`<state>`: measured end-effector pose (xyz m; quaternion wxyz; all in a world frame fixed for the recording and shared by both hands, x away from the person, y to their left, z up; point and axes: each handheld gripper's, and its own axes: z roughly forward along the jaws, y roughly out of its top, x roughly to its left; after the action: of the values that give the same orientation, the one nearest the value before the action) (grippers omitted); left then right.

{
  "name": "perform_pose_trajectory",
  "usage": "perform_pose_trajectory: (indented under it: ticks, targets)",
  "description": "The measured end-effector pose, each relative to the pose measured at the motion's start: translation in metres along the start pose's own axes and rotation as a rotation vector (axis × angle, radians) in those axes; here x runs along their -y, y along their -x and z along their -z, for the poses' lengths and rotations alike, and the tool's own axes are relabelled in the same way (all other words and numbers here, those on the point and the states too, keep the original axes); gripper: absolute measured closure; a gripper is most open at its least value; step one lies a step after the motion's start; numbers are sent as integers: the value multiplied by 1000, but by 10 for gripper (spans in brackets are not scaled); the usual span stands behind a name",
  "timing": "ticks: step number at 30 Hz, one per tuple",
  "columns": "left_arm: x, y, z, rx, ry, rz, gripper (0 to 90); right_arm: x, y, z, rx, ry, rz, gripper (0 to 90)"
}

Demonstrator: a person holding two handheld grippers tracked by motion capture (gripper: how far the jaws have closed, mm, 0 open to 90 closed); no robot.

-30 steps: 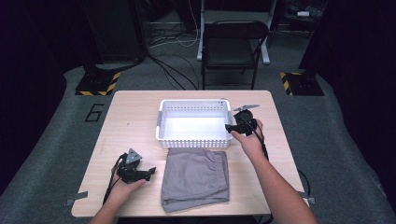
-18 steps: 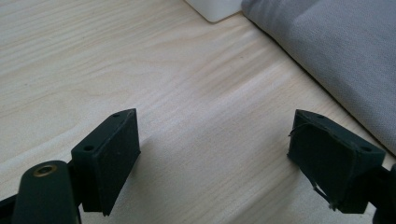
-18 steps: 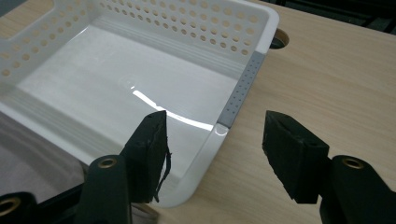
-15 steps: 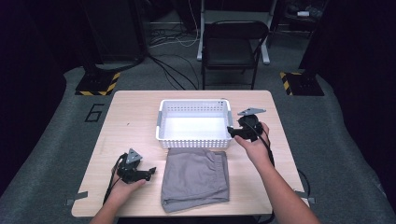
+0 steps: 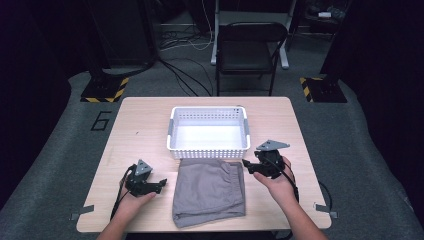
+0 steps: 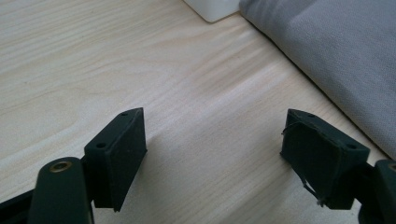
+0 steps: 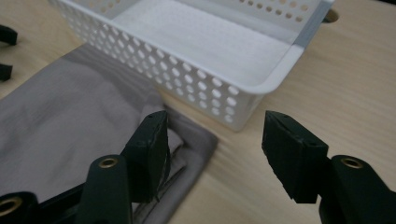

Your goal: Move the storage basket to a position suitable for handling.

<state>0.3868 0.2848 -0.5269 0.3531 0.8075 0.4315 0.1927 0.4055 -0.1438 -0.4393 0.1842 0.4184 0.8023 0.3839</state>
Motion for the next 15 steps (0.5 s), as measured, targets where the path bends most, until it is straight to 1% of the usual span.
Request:
perform_pose_trajectory:
  ticks: [1,2,3,5,6,7,8,9,10,11,12,13,14,15]
  targets:
    - [0,1,0,-4,2,0,239,4,-3,-1,-2,-1,6,407]
    - [-1,1,0,0,-3,2,250,7,-6,-1,-2,-8,0,405]
    - [-1,3,0,1,-2,10,268,12,-11,-2,-4,-17,2,406]
    - [-2,3,1,1,-7,7,277,15,-13,-2,-8,-16,-1,407]
    - [-2,3,0,6,-1,17,283,19,-18,-2,-12,-10,-1,416]
    - [-2,4,0,10,3,31,283,19,-18,-2,-12,-10,-1,416]
    - [-3,4,1,26,-5,38,284,22,-22,-1,-14,-2,-3,423]
    - [-3,5,1,25,-3,50,284,22,-22,-1,-14,-2,-3,423]
    - [-4,5,2,40,-12,58,286,23,-23,-1,-10,6,5,428]
    - [-4,5,2,41,-18,62,294,26,-25,-1,-4,9,2,437]
    - [-4,6,2,39,-13,73,306,27,-25,-2,-2,12,6,441]
    - [-5,5,4,52,-21,84,319,28,-26,-3,-5,8,5,441]
    - [-5,6,3,50,-13,102,324,30,-27,-3,-4,6,6,440]
    - [-6,6,4,57,-25,109,324,31,-28,-5,-5,4,10,438]
